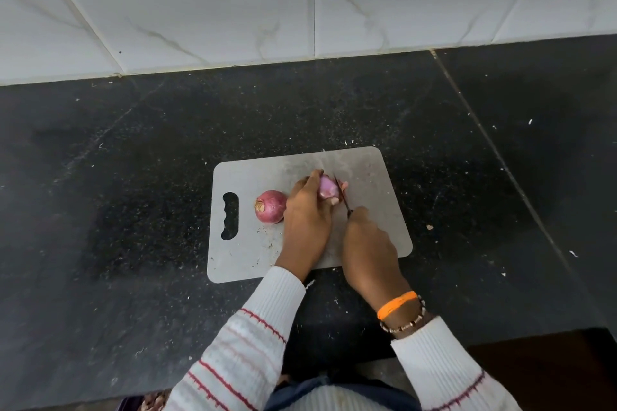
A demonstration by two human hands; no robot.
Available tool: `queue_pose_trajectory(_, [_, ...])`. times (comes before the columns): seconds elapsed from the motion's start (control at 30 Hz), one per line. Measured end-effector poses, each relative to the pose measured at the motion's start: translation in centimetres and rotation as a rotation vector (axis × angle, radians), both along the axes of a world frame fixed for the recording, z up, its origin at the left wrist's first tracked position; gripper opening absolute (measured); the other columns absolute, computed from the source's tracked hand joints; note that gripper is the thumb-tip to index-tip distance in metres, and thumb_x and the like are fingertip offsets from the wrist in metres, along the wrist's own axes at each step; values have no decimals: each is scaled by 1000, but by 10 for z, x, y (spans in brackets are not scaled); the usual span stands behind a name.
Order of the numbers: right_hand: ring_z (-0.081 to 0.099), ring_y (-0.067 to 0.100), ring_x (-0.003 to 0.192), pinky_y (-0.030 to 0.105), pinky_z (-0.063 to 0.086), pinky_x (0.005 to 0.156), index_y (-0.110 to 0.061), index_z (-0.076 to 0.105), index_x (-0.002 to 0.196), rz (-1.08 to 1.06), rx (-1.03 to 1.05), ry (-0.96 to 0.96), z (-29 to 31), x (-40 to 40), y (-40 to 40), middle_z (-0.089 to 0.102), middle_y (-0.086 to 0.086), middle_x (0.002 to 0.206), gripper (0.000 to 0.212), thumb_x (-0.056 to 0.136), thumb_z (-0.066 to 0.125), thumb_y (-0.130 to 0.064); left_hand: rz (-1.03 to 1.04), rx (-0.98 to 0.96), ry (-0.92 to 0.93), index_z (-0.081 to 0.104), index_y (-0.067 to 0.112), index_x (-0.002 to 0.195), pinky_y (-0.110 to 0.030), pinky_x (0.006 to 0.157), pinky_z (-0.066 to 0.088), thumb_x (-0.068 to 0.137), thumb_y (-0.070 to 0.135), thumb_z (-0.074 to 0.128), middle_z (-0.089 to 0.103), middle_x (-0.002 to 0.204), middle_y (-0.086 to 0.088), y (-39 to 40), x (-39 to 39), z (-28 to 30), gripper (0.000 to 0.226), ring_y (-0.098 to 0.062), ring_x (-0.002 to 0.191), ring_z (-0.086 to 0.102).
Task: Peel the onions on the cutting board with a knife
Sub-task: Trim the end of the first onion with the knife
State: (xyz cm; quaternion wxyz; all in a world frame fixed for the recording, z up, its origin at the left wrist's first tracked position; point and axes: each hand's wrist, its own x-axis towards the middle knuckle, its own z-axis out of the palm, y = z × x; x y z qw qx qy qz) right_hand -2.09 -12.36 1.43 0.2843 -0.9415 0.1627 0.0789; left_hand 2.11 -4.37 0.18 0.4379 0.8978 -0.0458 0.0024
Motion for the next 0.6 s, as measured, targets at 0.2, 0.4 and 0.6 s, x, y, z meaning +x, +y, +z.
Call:
queue_pose_trajectory(0.2, [56, 33, 103, 31, 30, 72, -11, 44, 114, -19, 42, -1, -1, 4, -3, 58, 7, 105, 28, 102, 25, -28, 11, -5, 12, 45, 9, 136, -17, 89, 36, 87, 6, 55, 54, 126, -13, -3, -1, 0, 49, -25, 112, 54])
queue_pose_trajectory(0.4, [55, 28, 92, 32, 32, 72, -14, 45, 108, -64, 109, -25, -2, 14, -3, 60, 12, 110, 24, 101, 26, -26, 68, -111, 3, 52, 10, 127, -23, 94, 41, 83, 3, 61, 56, 122, -9, -3, -5, -2, 45, -19, 109, 54])
queue_pose_trajectory(0.6, [57, 34, 96, 40, 44, 77, -3, 47, 110, 97, 184, -2, -3, 9, -22, 61, 19, 103, 21, 99, 37, -17, 63, -258, 34, 44, 20, 108, -29, 90, 46, 74, -1, 69, 55, 111, -5, 3, -13, -12, 47, -16, 101, 55])
